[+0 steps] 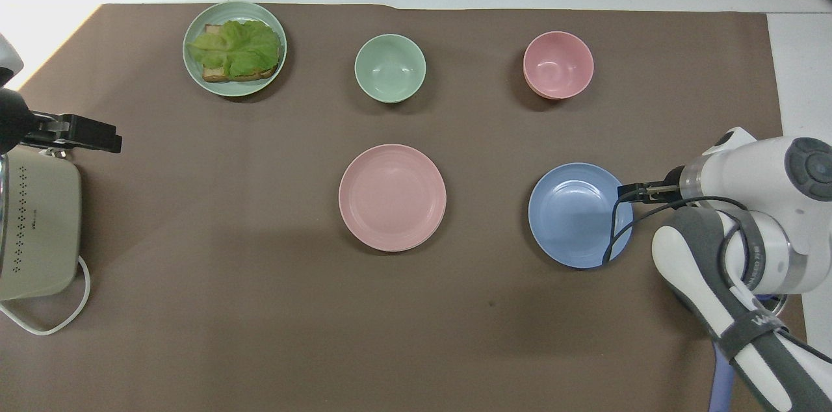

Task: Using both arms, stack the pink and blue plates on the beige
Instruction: 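Grip the blue plate rim with the right gripper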

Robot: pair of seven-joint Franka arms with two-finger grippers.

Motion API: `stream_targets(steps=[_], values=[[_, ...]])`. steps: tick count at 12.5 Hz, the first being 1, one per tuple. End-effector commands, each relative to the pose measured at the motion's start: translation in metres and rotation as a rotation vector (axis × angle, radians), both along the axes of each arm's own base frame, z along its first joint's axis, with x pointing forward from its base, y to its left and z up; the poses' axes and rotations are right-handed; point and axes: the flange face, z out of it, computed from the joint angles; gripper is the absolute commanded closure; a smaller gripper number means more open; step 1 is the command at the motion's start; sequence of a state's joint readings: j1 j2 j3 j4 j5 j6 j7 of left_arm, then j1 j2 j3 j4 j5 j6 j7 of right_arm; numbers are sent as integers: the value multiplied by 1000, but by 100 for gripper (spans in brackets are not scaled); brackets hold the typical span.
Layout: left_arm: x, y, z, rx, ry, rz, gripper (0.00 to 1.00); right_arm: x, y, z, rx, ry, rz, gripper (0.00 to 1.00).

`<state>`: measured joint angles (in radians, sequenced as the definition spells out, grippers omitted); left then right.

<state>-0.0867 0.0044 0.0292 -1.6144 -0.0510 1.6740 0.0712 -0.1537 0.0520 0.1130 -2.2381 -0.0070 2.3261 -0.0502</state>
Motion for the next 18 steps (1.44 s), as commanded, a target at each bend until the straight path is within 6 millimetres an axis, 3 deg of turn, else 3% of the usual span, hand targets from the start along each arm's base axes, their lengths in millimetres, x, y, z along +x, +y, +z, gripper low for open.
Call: stream_targets(steps=[1,2,8,12,13,14,18], values=[[-3,3,3,22,8,-2,0,-7,-2,-13,3,-4,37,58],[-3,3,3,22,8,-2,0,-6,-2,-17,4,-4,44,69],[-3,3,3,22,8,-2,0,-11,-2,-43,7,-5,88,81],[-3,3,3,22,8,-2,0,-11,4,-44,7,-5,100,82],[-3,3,3,22,8,-2,0,-11,4,-45,8,-2,100,97],[-3,3,3,22,8,-2,0,-10,8,-46,10,1,107,100],[-3,3,3,22,6,-2,0,-6,19,-34,7,-14,125,100]])
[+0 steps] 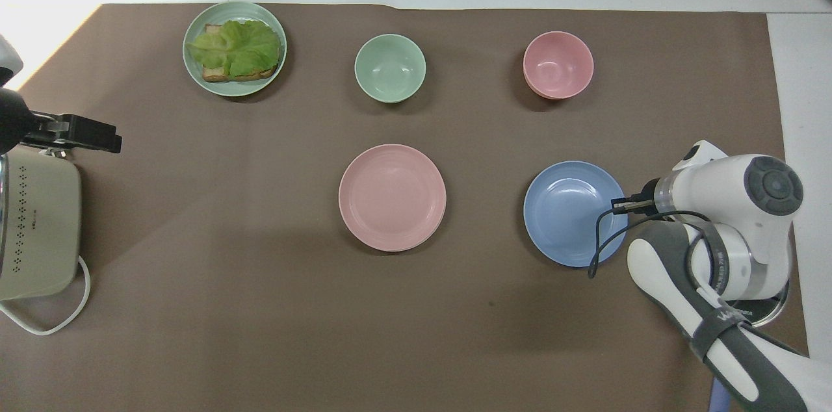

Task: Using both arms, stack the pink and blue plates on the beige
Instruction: 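Grip the blue plate rim with the right gripper, then slide the blue plate onto the pink plate with the right gripper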

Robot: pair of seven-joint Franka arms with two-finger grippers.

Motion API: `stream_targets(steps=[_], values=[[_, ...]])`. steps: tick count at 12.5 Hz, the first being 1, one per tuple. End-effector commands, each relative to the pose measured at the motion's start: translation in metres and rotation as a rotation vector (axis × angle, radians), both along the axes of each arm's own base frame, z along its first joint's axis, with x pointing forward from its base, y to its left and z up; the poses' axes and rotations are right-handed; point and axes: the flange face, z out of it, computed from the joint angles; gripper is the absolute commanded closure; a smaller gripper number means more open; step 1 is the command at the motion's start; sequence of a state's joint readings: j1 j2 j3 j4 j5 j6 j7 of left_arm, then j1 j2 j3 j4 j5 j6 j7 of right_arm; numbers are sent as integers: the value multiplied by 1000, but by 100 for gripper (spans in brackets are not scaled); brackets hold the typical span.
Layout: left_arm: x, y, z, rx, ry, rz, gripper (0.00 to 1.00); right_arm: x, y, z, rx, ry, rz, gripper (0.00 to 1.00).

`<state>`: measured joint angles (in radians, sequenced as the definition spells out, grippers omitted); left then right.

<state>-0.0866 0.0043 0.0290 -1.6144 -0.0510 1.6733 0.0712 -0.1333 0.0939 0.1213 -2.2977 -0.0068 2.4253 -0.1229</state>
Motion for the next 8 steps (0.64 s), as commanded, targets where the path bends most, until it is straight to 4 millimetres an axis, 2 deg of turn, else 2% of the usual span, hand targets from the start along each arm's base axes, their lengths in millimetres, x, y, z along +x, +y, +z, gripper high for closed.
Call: stream_targets(steps=[1,2,5,8], values=[[-3,2,4,22,6,-3,0,4,5,12,3,-28,24,100],[-3,3,3,22,7,-2,0,7,7,25,4,-35,25,100],[-3,2,3,22,7,-3,0,28,39,85,74,-53,16,100],[-3,3,3,22,7,-2,0,39,65,137,84,-105,34,100]])
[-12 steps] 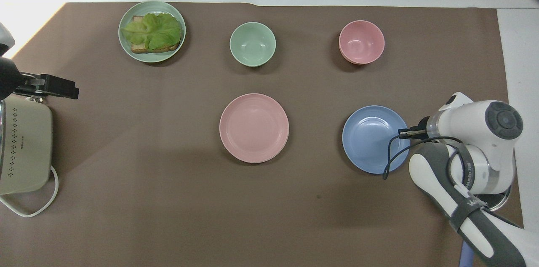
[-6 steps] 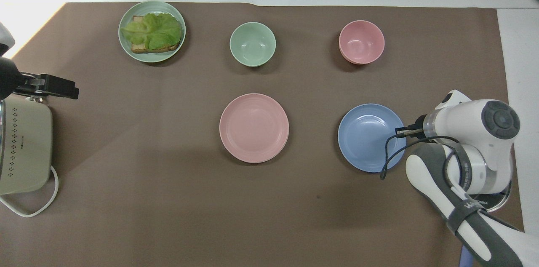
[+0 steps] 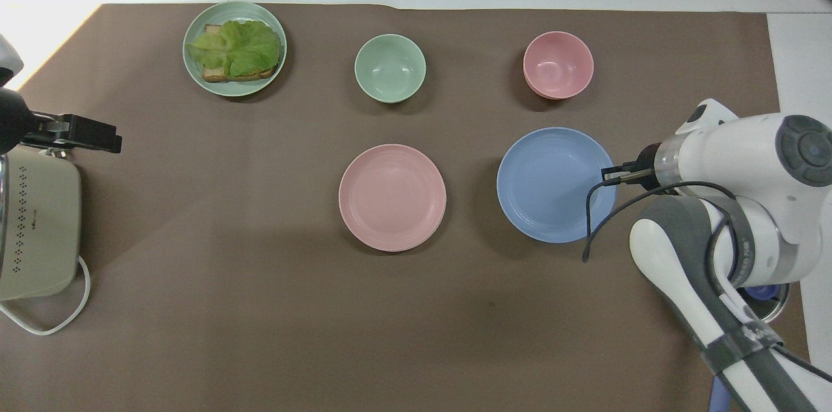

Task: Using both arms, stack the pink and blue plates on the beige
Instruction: 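Slide the blue plate onto the pink plate with the right gripper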

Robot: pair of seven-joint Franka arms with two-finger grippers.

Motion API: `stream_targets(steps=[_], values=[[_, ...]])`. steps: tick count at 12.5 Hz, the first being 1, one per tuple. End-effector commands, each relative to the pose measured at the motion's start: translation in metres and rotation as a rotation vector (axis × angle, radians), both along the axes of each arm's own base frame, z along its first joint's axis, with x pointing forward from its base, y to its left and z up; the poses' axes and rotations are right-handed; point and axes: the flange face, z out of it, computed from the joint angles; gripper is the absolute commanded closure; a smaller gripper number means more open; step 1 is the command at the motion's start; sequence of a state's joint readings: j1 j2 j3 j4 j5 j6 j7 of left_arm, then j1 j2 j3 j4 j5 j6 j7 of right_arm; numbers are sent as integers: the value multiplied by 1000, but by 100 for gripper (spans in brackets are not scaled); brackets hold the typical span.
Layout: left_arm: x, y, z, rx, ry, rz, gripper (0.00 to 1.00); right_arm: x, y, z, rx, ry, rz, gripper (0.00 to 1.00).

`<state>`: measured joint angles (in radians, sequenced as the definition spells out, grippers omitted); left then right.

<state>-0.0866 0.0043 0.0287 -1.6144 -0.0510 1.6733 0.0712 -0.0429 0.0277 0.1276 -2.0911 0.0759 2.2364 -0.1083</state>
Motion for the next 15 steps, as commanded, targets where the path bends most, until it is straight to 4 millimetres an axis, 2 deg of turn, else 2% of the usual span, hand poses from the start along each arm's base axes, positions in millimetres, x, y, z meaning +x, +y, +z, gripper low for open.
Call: stream_targets(steps=[1,3,5,8,11,12,15], values=[[-3,3,3,22,6,-1,0,8,20,44,24,-36,18,100],[-3,3,3,22,7,-1,0,15,51,72,41,-35,48,100],[-3,3,3,22,7,-1,0,8,99,74,49,-20,34,100],[-3,3,3,22,7,-1,0,3,138,50,45,16,40,100],[-3,3,3,22,7,-1,0,12,146,29,72,17,-19,100],[-3,3,3,22,7,-1,0,9,172,17,88,22,-40,100],[-3,3,3,22,7,-1,0,9,202,-12,117,32,-100,100]])
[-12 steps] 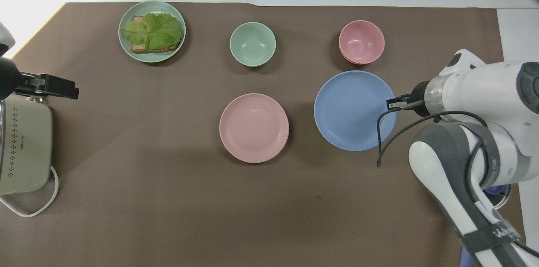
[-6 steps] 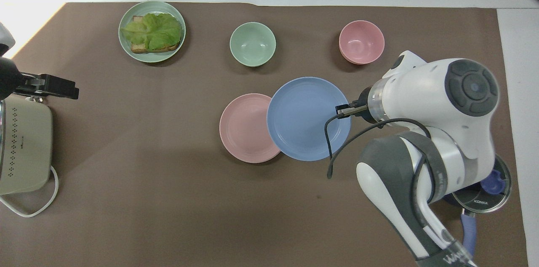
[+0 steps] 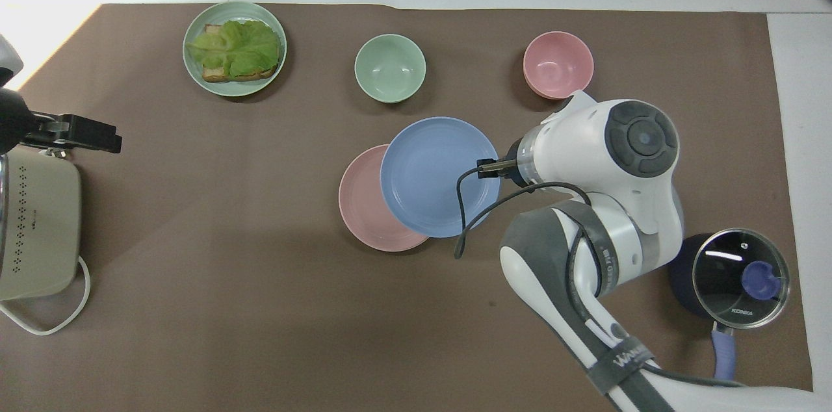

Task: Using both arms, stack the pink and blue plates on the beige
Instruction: 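Slide the blue plate onto the pink plate with the right gripper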

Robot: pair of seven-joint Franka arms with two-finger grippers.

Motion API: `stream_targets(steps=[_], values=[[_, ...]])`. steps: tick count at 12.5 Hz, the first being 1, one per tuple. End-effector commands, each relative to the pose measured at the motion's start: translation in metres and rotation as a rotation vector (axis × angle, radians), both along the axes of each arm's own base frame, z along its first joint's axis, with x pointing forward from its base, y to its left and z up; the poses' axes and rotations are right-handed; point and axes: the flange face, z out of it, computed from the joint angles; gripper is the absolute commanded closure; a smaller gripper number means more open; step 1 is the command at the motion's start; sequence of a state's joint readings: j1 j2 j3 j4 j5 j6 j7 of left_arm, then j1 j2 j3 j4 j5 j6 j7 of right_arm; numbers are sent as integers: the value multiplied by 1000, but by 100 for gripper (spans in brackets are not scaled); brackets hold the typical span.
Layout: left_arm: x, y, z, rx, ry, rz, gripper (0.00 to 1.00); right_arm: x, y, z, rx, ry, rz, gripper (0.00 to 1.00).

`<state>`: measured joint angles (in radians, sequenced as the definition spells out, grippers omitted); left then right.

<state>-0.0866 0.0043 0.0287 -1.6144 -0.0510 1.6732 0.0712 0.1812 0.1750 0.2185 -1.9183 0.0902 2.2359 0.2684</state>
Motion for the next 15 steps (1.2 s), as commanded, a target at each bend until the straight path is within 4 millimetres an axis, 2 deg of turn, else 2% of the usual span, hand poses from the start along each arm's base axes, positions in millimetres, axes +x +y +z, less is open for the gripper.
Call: stream_targets(steps=[1,5,6,10,11,13,15], values=[[-3,3,3,22,7,-1,0,-1,30,-18,32,8,-38,100],[-3,3,3,22,7,-1,0,-18,72,-60,36,48,-55,100],[-3,3,3,22,7,-1,0,-23,73,-67,35,45,-47,100],[-3,3,3,22,7,-1,0,-22,71,-70,32,45,-38,100],[-3,3,3,22,7,-1,0,-23,71,-69,32,46,-41,96],[-3,3,3,22,7,-1,0,-20,72,-66,37,39,-48,27],[-3,3,3,22,7,-1,0,-18,70,-52,42,28,-65,24]])
